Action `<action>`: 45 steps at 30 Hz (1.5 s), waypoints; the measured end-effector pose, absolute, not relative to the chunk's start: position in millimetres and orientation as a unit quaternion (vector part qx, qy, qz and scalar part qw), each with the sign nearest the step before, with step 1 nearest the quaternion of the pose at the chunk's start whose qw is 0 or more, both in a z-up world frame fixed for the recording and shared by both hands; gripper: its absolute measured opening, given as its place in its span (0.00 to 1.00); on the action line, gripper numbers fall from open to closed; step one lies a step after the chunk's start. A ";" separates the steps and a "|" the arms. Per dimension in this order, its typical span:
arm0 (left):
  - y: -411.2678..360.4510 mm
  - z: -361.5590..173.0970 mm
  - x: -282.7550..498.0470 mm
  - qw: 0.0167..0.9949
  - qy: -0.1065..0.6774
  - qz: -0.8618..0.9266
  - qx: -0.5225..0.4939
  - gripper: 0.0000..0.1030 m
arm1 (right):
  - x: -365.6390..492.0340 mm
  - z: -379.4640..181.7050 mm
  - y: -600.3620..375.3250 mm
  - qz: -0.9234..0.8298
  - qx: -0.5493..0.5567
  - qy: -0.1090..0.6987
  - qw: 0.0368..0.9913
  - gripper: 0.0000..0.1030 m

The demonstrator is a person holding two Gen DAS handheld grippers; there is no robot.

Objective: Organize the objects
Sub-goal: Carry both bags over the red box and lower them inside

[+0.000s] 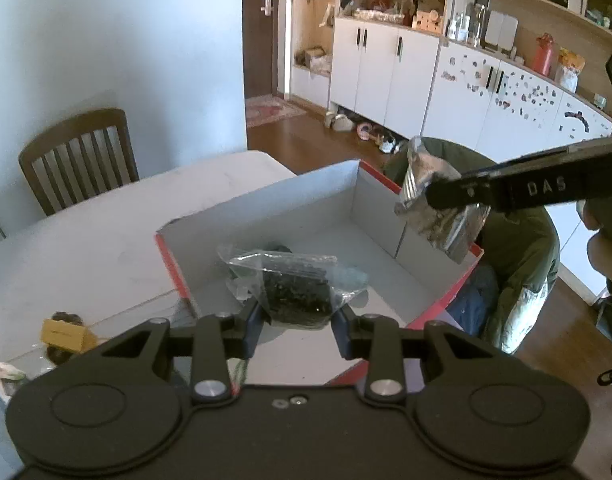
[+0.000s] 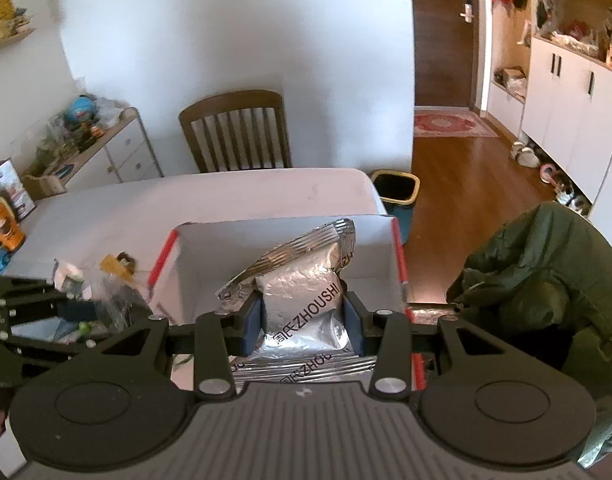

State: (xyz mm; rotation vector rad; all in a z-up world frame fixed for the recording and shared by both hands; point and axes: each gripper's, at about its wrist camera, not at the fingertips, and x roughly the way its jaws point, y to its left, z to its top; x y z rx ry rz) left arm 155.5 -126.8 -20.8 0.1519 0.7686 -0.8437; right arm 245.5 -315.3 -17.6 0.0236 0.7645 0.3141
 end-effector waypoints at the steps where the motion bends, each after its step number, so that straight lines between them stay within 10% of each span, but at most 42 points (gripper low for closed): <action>1: -133.2 -22.7 157.9 0.837 0.368 -0.399 0.075 0.34 | 251.2 -18.9 -318.8 0.151 0.014 0.374 0.915 0.41; 45: -247.4 -119.7 234.5 0.720 0.547 -0.391 0.171 0.34 | 381.1 -129.8 -277.2 0.158 -0.041 0.504 0.848 0.41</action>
